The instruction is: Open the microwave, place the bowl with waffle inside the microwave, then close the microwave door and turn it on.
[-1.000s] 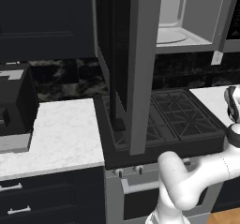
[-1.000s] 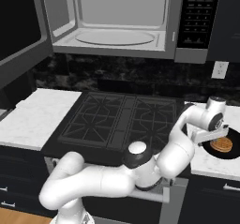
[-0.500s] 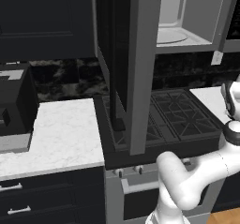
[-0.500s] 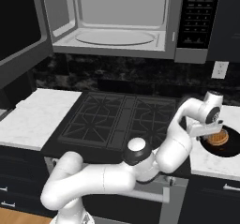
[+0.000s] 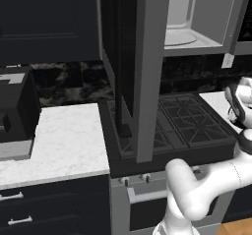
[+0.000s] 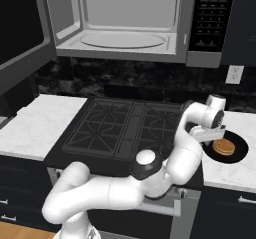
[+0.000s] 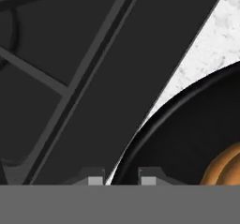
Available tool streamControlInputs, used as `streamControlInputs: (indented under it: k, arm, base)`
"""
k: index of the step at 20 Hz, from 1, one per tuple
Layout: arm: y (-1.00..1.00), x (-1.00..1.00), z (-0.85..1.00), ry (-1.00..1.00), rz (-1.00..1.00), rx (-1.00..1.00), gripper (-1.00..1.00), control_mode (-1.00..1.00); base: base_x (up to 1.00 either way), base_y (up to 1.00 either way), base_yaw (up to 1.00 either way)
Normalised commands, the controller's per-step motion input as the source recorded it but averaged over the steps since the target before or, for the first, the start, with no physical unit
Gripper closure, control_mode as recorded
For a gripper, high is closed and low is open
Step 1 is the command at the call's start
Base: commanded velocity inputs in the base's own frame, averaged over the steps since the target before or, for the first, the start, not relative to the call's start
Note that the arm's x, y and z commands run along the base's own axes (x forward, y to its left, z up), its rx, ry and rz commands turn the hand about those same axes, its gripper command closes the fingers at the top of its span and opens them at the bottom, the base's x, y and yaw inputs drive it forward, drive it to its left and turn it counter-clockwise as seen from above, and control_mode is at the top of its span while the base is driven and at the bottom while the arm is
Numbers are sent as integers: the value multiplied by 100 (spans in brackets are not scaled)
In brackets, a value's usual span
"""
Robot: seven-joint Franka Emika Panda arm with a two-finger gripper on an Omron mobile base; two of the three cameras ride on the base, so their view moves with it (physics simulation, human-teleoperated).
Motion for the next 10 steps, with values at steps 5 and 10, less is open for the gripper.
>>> streamControlInputs:
  k: [5,10]
  arm:
    - [43,-2,28,-16,10,-2,100,-100]
    - [46,-39,55,-38,6,-9,100,-100]
  base:
    - [0,0,0]
    - [0,0,0]
